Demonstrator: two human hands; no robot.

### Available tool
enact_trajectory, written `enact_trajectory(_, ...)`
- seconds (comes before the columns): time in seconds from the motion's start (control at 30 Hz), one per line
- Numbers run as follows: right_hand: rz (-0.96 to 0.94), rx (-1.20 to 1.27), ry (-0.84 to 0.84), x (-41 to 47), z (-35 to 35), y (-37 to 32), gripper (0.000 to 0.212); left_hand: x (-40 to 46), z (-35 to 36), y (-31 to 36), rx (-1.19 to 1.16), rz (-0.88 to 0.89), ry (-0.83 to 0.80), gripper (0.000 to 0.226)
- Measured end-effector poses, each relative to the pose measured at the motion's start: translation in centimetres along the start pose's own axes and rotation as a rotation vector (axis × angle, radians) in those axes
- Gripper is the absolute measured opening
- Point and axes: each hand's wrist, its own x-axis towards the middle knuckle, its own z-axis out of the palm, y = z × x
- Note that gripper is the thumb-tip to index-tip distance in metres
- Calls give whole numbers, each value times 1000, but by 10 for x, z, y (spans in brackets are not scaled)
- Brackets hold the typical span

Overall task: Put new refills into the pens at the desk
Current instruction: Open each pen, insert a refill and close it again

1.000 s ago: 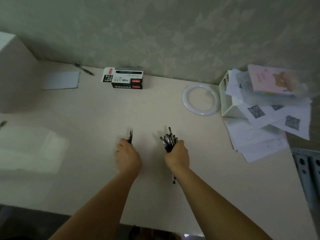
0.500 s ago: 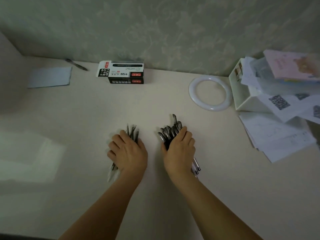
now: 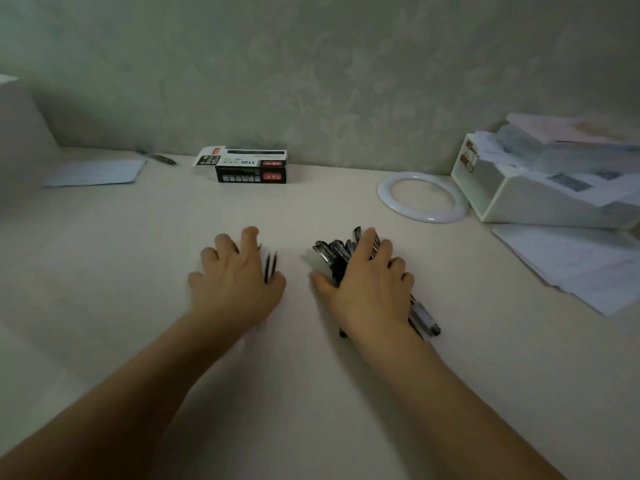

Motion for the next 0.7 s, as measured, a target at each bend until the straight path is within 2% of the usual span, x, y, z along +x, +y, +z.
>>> enact_trajectory(0.1,-36,-23,36,-3,-3,2,96,3,-2,-10,-73,120,-22,61)
enact_trajectory(0.2,-67,-79,97,-8,-8,2,84,4,-4,-21,-103,217,-33,66)
enact_trajectory(0.3,-81,-76,125,-11,-7,1,75,3,-3,-30,-195,250,-15,74)
enact_trajectory(0.4,-134,-99,181,-12,-8,-1,66,5,-3,-33,-281,247,31,71)
enact_trajectory(0.63,-398,-182,333,-13,-9,-16,16,10,1,-35,-330,298,127,61)
enact_trajectory(0.7,-431,-206,287,-13,-10,-20,10,9,2,-34,-318,316,133,60)
